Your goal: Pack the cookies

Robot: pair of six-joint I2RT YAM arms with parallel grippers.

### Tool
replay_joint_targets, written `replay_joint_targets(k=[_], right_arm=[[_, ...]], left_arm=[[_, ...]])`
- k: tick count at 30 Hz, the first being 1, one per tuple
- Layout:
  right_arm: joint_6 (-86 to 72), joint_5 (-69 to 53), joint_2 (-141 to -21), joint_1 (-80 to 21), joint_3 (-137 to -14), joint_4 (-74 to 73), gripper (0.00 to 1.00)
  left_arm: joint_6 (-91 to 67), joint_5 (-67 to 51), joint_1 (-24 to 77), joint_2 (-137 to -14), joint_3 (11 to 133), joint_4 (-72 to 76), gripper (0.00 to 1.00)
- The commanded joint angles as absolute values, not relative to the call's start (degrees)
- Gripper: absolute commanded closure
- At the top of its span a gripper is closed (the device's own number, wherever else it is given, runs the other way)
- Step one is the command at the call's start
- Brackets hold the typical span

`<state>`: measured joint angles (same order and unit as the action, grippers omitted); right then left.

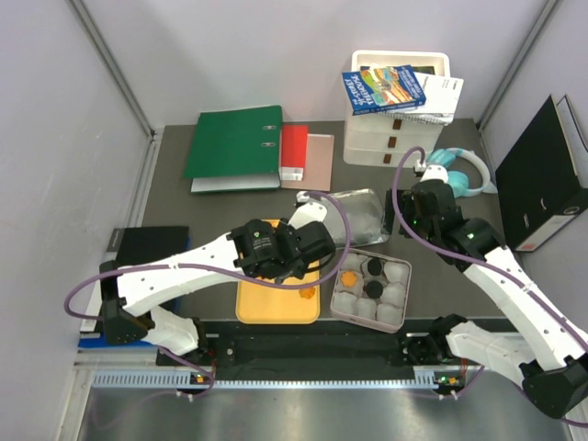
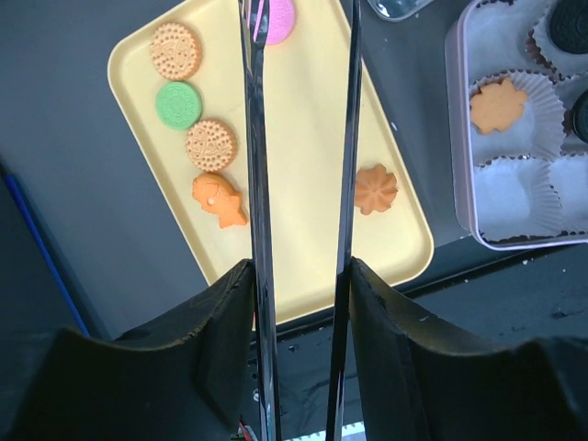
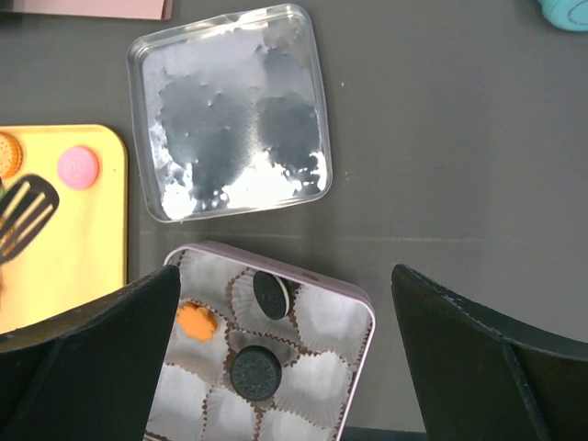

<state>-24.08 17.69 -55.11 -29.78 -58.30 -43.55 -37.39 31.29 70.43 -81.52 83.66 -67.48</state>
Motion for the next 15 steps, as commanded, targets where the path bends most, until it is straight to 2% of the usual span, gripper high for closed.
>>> replay_joint_targets(k=[1, 4, 7, 11, 15], right_arm=[[-23.03, 14.86, -51.52, -30.23, -58.02, -45.61, 0.07], [-23.29, 12.84, -48.53, -30.23, -55.38, -47.45, 0.14], [-24.34, 13.27, -47.29, -30.23, -53.97, -49.30, 0.15], [-26.01, 13.54, -46.58, -30.23, -53.96, -49.31, 0.10], [-27.16, 13.36, -47.46, -30.23, -55.19, -49.13, 0.05]], left_arm=[[-40.95, 35.86, 70.23, -80.51, 83.41, -68.11, 0.52], [-42.18, 36.21, 68.30, -80.51, 82.53, -69.34, 0.52], [-42.54, 35.34, 64.71, -79.89, 80.60, -68.73, 0.53], [-39.56, 31.05, 57.58, -78.93, 76.21, -64.44, 0.53], [-36.39, 30.15, 55.63, -80.68, 75.59, -60.56, 0.52]])
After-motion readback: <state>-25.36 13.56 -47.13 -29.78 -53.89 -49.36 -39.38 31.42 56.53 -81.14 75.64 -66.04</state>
